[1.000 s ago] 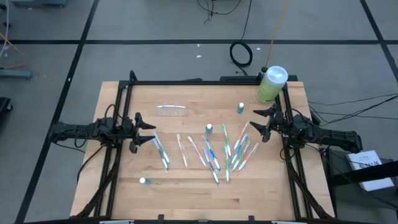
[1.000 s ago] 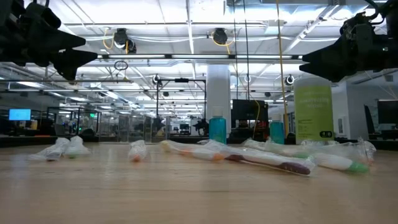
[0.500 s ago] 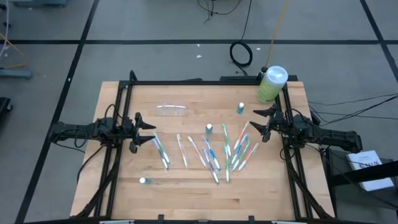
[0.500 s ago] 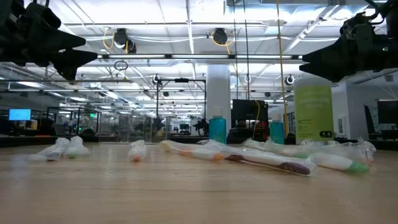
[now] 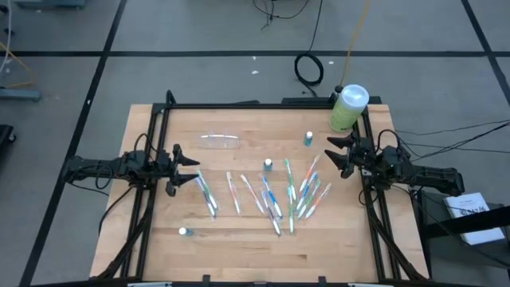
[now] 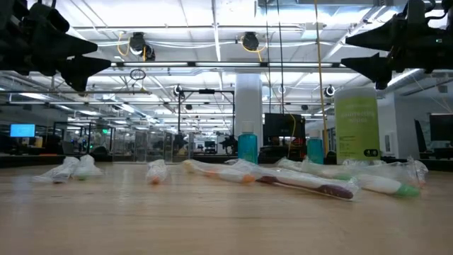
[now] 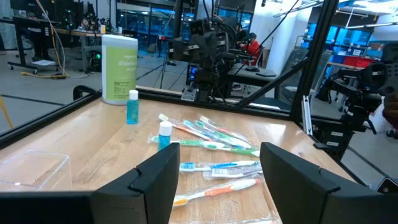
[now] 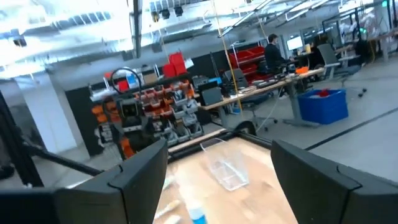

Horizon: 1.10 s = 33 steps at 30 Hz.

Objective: Pick & Place toothbrushing station
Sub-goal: Put the orange toothbrush into the transparent organizer

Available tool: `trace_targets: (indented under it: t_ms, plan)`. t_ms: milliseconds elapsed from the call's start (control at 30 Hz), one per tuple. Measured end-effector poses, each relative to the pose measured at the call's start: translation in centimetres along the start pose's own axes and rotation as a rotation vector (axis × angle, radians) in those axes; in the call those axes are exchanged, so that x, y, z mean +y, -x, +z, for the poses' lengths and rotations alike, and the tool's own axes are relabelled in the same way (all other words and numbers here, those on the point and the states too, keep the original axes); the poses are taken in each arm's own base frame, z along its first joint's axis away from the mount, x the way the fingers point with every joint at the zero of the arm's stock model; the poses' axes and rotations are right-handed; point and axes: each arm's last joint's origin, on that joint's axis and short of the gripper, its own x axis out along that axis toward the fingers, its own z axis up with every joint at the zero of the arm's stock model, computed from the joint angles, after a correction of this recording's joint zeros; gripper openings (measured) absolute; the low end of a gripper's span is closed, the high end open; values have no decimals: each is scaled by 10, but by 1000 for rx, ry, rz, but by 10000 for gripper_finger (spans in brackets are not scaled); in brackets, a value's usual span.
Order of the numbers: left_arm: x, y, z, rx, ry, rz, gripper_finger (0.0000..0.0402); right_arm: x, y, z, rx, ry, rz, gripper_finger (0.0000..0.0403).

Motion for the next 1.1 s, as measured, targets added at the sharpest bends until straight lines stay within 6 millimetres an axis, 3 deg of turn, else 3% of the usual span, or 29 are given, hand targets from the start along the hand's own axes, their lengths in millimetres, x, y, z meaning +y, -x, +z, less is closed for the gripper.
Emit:
trace_targets:
  t_ms: [600,700,933,1100]
  plan:
    - [0,0,0,0,0,0,230,-13,2,-13,79,72,-320,279]
    - [0,0,0,-1,0,0,230,-11,1,-14,88,0,-281,279]
    - [0,0,0,0,0,0,230,1,-2,-3,40,-126,33,279]
    - [0,0,0,0,0,0,230,14,-7,-2,57,-47,253,279]
